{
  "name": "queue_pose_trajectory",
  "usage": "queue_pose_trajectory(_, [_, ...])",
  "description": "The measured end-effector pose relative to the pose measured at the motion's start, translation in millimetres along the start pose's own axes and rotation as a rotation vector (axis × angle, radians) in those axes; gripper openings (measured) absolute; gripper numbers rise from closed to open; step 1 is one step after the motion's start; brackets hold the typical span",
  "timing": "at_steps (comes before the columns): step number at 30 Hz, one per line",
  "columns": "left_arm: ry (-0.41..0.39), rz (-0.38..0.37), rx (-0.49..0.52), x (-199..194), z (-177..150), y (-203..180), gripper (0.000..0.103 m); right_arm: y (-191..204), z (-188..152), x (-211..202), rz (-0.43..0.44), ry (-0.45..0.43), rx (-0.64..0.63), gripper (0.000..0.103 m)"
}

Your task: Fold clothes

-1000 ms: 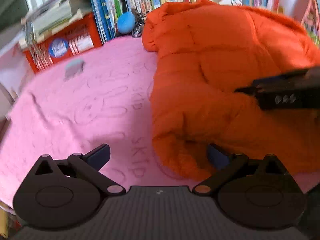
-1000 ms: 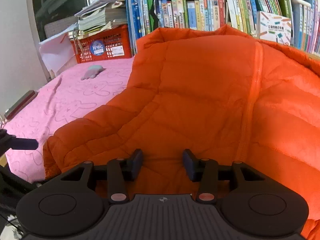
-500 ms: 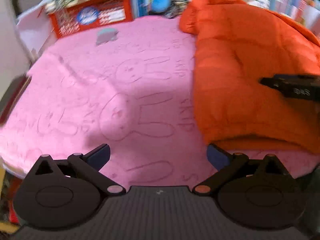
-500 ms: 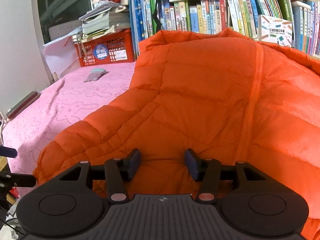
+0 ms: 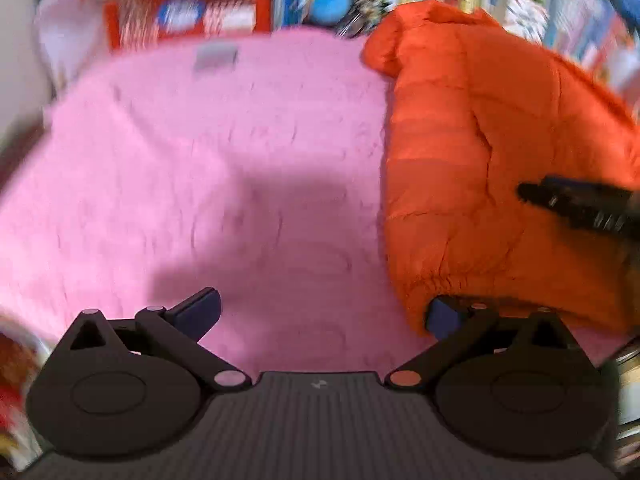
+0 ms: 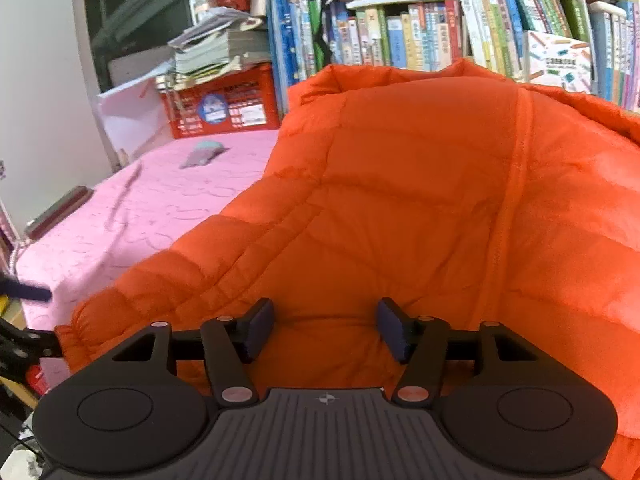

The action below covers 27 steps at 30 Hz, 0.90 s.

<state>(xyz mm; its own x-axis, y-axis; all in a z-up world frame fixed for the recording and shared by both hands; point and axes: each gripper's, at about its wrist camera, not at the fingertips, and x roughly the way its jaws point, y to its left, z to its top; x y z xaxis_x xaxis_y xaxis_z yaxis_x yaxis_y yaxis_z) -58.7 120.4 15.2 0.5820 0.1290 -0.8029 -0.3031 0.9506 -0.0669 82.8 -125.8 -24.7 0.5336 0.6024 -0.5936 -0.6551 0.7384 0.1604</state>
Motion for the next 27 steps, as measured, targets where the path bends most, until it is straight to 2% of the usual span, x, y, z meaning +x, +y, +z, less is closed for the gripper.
queue_pose_trajectory(1, [0.016, -0.022, -0.016, -4, 0, 2, 0.103, 2, -1, -1, 0.007, -0.002, -0.006, 0.061])
queue_pose_trajectory(3, [-0.008, -0.054, 0.018, -21, 4, -5, 0.103, 7, -3, -4, -0.003, -0.008, -0.026, 0.063])
queue_pose_trajectory(5, [-0.066, -0.112, 0.069, -39, 10, -14, 0.103, 9, -7, -10, -0.023, -0.022, -0.026, 0.064])
queue_pose_trajectory(8, [-0.164, -0.232, 0.110, -59, 22, -25, 0.103, 0, -11, -27, -0.007, -0.062, 0.036, 0.064])
queue_pose_trajectory(11, [-0.251, -0.223, 0.120, -50, 36, -39, 0.103, -9, -17, -46, -0.019, -0.106, 0.080, 0.064])
queue_pose_trajectory(13, [-0.301, -0.095, 0.149, -25, 39, -63, 0.103, -15, -24, -59, -0.057, -0.136, 0.079, 0.064])
queue_pose_trajectory(17, [-0.317, 0.051, 0.221, 28, 35, -102, 0.103, -17, -46, -83, -0.088, -0.153, -0.013, 0.065])
queue_pose_trajectory(19, [-0.279, 0.030, 0.229, 47, 33, -108, 0.103, -18, -60, -96, -0.131, -0.152, -0.070, 0.069])
queue_pose_trajectory(20, [-0.270, 0.018, 0.227, 53, 31, -108, 0.103, -21, -68, -102, -0.181, -0.142, -0.091, 0.075])
queue_pose_trajectory(23, [-0.271, 0.006, 0.201, 55, 19, -97, 0.103, -36, -88, -120, -0.339, -0.114, -0.130, 0.082])
queue_pose_trajectory(27, [-0.245, -0.010, 0.131, 55, 17, -78, 0.103, -68, -96, -149, -0.523, -0.128, -0.033, 0.082])
